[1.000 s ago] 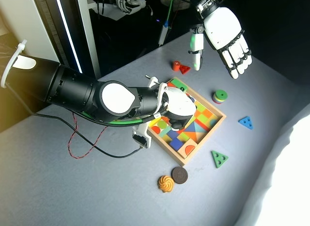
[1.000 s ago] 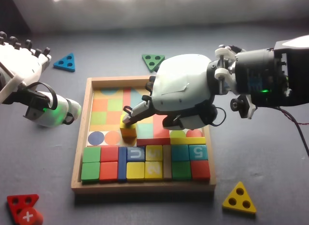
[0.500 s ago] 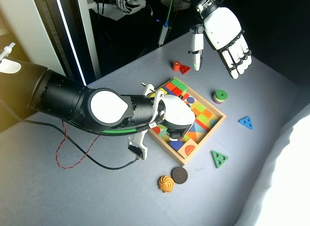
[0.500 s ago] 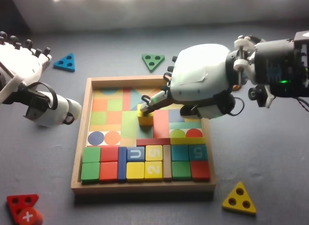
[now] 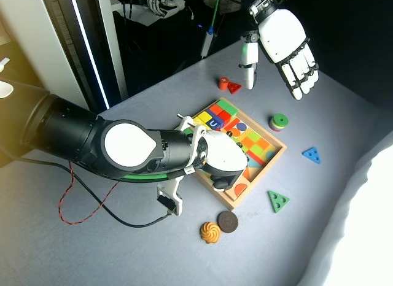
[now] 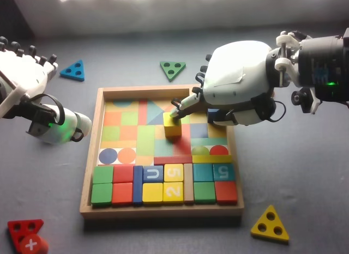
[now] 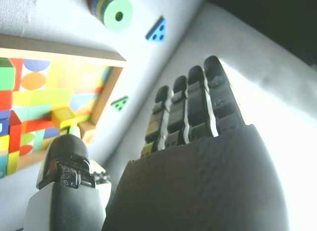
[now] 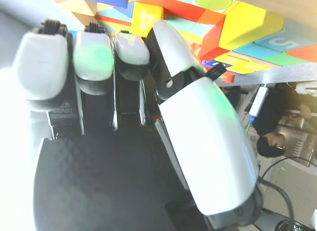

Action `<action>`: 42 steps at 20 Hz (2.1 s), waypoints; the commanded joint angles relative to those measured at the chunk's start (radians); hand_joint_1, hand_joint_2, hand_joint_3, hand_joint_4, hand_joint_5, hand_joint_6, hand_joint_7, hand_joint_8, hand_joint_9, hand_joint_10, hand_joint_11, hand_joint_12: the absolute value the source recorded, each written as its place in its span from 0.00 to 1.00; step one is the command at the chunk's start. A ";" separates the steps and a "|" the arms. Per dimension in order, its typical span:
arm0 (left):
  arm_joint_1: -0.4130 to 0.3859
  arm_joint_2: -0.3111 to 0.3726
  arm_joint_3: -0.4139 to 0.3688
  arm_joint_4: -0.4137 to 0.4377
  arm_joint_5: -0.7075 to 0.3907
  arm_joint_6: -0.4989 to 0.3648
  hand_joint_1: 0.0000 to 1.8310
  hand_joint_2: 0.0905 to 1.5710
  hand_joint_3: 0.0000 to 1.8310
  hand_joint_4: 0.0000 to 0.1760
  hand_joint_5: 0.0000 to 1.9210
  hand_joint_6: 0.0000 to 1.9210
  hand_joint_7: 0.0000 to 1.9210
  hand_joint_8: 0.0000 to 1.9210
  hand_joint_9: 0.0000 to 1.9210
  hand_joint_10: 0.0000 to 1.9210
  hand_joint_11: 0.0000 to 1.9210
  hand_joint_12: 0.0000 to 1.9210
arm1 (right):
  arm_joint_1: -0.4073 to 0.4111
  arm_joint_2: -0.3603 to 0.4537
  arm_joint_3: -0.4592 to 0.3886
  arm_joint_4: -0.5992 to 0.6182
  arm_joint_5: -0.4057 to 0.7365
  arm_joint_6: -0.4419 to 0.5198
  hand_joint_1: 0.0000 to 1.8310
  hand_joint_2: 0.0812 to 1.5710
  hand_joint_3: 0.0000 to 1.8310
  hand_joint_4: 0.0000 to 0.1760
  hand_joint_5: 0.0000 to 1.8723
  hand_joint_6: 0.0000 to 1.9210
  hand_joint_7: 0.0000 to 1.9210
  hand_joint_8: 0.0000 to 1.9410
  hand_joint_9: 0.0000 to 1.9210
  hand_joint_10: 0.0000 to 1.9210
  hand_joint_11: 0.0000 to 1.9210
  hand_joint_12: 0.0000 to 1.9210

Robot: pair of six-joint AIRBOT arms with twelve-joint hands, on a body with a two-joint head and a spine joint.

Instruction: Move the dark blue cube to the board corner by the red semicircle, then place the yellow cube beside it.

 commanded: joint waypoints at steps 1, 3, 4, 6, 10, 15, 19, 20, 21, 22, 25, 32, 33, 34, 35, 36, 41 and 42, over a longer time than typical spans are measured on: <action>-0.005 0.009 0.003 0.084 -0.026 0.002 0.00 0.72 0.00 0.00 0.01 0.00 0.01 0.00 0.02 0.00 0.00 0.06 | 0.008 0.013 0.007 0.029 0.030 0.001 0.55 0.89 0.00 0.00 0.22 0.01 0.59 1.00 0.70 1.00 0.75 1.00; -0.005 0.009 0.003 0.084 -0.026 0.002 0.00 0.72 0.00 0.00 0.01 0.00 0.01 0.00 0.01 0.00 0.00 0.04 | 0.007 0.013 0.013 0.023 0.030 0.001 0.57 0.88 0.00 0.00 0.25 0.02 0.58 1.00 0.69 1.00 0.75 1.00; -0.005 0.009 0.003 0.084 -0.026 0.002 0.00 0.72 0.00 0.00 0.01 0.00 0.01 0.00 0.01 0.00 0.00 0.04 | 0.007 0.013 0.017 0.019 0.031 0.001 0.57 0.87 0.00 0.00 0.24 0.02 0.60 1.00 0.71 1.00 0.77 1.00; -0.005 0.009 0.003 0.084 -0.026 0.002 0.00 0.72 0.00 0.00 0.01 0.00 0.02 0.00 0.02 0.00 0.00 0.07 | 0.007 0.014 0.023 0.015 0.031 0.001 0.55 0.88 0.00 0.00 0.24 0.02 0.60 1.00 0.71 1.00 0.77 1.00; -0.006 0.009 0.003 0.086 -0.025 0.002 0.00 0.72 0.00 0.00 0.02 0.00 0.02 0.00 0.02 0.00 0.00 0.08 | 0.009 0.017 0.026 -0.016 0.031 -0.001 0.56 0.88 0.00 0.00 0.25 0.02 0.60 1.00 0.70 1.00 0.76 1.00; -0.006 0.009 0.004 0.087 -0.020 0.002 0.00 0.72 0.00 0.00 0.01 0.00 0.02 0.00 0.02 0.00 0.00 0.06 | 0.010 0.028 0.028 -0.036 0.032 -0.001 0.57 0.88 0.00 0.00 0.21 0.00 0.61 1.00 0.71 1.00 0.77 1.00; -0.006 0.009 0.006 0.087 -0.020 0.002 0.00 0.73 0.00 0.00 0.01 0.00 0.02 0.00 0.02 0.00 0.00 0.05 | 0.011 0.033 0.029 -0.036 0.028 0.000 0.56 0.89 0.00 0.00 0.25 0.02 0.58 1.00 0.70 1.00 0.76 1.00; -0.007 0.009 0.006 0.087 -0.020 0.002 0.00 0.73 0.00 0.00 0.01 0.00 0.02 0.00 0.02 0.00 0.00 0.05 | 0.012 0.034 0.031 -0.036 0.028 0.000 0.56 0.89 0.00 0.00 0.25 0.01 0.58 1.00 0.70 1.00 0.77 1.00; -0.007 0.009 0.006 0.087 -0.020 0.002 0.00 0.72 0.00 0.00 0.01 0.00 0.02 0.00 0.02 0.00 0.00 0.06 | 0.012 0.034 0.033 -0.036 0.028 0.000 0.57 0.89 0.00 0.00 0.25 0.01 0.59 1.00 0.70 1.00 0.77 1.00; -0.007 0.009 0.006 0.087 -0.020 0.002 0.00 0.72 0.00 0.00 0.01 0.00 0.01 0.00 0.02 0.00 0.00 0.06 | 0.013 0.034 0.038 -0.036 0.028 0.000 0.57 0.88 0.00 0.00 0.26 0.02 0.60 1.00 0.70 1.00 0.78 1.00; -0.007 0.009 0.006 0.087 -0.020 0.002 0.00 0.73 0.00 0.00 0.02 0.00 0.02 0.00 0.02 0.00 0.00 0.07 | 0.016 0.034 0.055 -0.036 0.028 -0.001 0.59 0.88 0.00 0.00 0.27 0.02 0.60 1.00 0.71 1.00 0.79 1.00; -0.007 0.009 0.005 0.087 -0.020 0.002 0.00 0.73 0.00 0.00 0.01 0.00 0.01 0.00 0.01 0.00 0.00 0.04 | 0.016 0.035 0.075 -0.048 0.028 -0.001 0.58 0.88 0.00 0.00 0.26 0.01 0.60 1.00 0.71 1.00 0.78 1.00; -0.007 0.009 0.005 0.087 -0.020 0.002 0.00 0.73 0.00 0.00 0.01 0.00 0.00 0.00 0.01 0.00 0.00 0.03 | 0.016 0.036 0.075 -0.048 0.028 -0.001 0.58 0.87 0.00 0.00 0.25 0.00 0.60 1.00 0.71 1.00 0.78 1.00; -0.007 0.009 0.006 0.087 -0.020 0.002 0.00 0.73 0.00 0.00 0.01 0.00 0.01 0.00 0.01 0.00 0.00 0.04 | 0.017 0.036 0.075 -0.048 0.028 -0.001 0.58 0.88 0.00 0.00 0.24 0.00 0.59 1.00 0.71 1.00 0.79 1.00; -0.007 0.009 0.006 0.087 -0.020 0.002 0.00 0.73 0.00 0.00 0.01 0.00 0.01 0.00 0.02 0.00 0.01 0.04 | 0.017 0.037 0.075 -0.048 0.027 -0.001 0.58 0.88 0.00 0.00 0.26 0.01 0.59 1.00 0.71 1.00 0.79 1.00; -0.007 0.009 0.006 0.087 -0.020 0.002 0.00 0.73 0.00 0.00 0.01 0.00 0.01 0.00 0.02 0.00 0.00 0.04 | 0.018 0.037 0.075 -0.049 0.027 0.000 0.57 0.88 0.00 0.00 0.26 0.01 0.59 1.00 0.71 1.00 0.79 1.00; -0.007 0.009 0.006 0.085 -0.020 0.002 0.00 0.72 0.00 0.00 0.01 0.00 0.01 0.00 0.02 0.00 0.00 0.05 | 0.018 0.037 0.069 -0.049 0.028 0.029 0.58 0.87 0.00 0.00 0.27 0.01 0.60 1.00 0.71 1.00 0.78 1.00; -0.007 0.009 0.006 0.085 -0.020 0.002 0.00 0.72 0.00 0.00 0.02 0.00 0.02 0.00 0.02 0.00 0.00 0.07 | 0.019 0.038 0.061 -0.069 0.027 0.043 0.57 0.88 0.00 0.00 0.27 0.01 0.60 1.00 0.71 1.00 0.79 1.00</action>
